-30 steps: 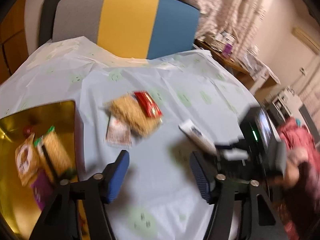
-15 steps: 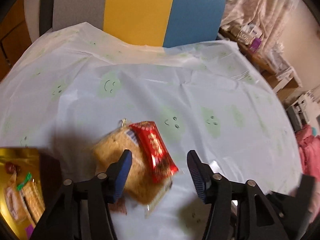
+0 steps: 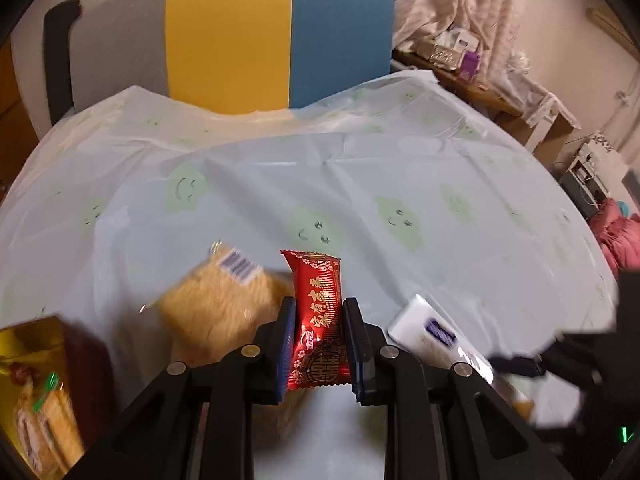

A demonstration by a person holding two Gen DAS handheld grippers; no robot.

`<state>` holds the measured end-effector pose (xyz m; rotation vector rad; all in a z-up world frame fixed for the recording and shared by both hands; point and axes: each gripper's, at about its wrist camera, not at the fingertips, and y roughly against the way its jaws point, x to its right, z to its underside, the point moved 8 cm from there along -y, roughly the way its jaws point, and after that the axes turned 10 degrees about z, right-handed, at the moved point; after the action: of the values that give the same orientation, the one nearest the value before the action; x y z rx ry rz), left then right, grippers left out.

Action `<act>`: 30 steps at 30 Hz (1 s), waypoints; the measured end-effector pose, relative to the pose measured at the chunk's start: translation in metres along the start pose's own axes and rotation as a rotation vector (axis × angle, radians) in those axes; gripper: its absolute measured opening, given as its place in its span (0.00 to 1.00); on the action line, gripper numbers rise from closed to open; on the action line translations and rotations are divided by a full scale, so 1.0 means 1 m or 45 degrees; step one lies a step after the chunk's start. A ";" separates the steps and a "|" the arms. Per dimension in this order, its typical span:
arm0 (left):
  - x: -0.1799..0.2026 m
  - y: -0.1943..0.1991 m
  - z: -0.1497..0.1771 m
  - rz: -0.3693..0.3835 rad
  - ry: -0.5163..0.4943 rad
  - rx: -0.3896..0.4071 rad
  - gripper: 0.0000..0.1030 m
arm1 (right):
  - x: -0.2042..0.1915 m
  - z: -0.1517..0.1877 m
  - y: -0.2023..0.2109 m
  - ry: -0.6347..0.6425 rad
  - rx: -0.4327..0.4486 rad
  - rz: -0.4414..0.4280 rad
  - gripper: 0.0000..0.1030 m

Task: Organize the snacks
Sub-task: 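Grasp the red candy bar with the left tool while the right tool holds the sachet, then carry the red candy bar with the left tool into the gold tray and release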

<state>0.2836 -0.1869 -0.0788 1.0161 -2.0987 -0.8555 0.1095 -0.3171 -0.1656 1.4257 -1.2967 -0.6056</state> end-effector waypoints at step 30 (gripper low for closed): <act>0.030 0.047 0.157 -0.036 0.043 0.030 0.25 | 0.001 0.000 0.005 -0.034 0.038 -0.005 0.33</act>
<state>0.1289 -0.1465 -0.1254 1.0671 -2.0751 -0.8239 0.1079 -0.3179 -0.1612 1.4491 -1.3292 -0.6125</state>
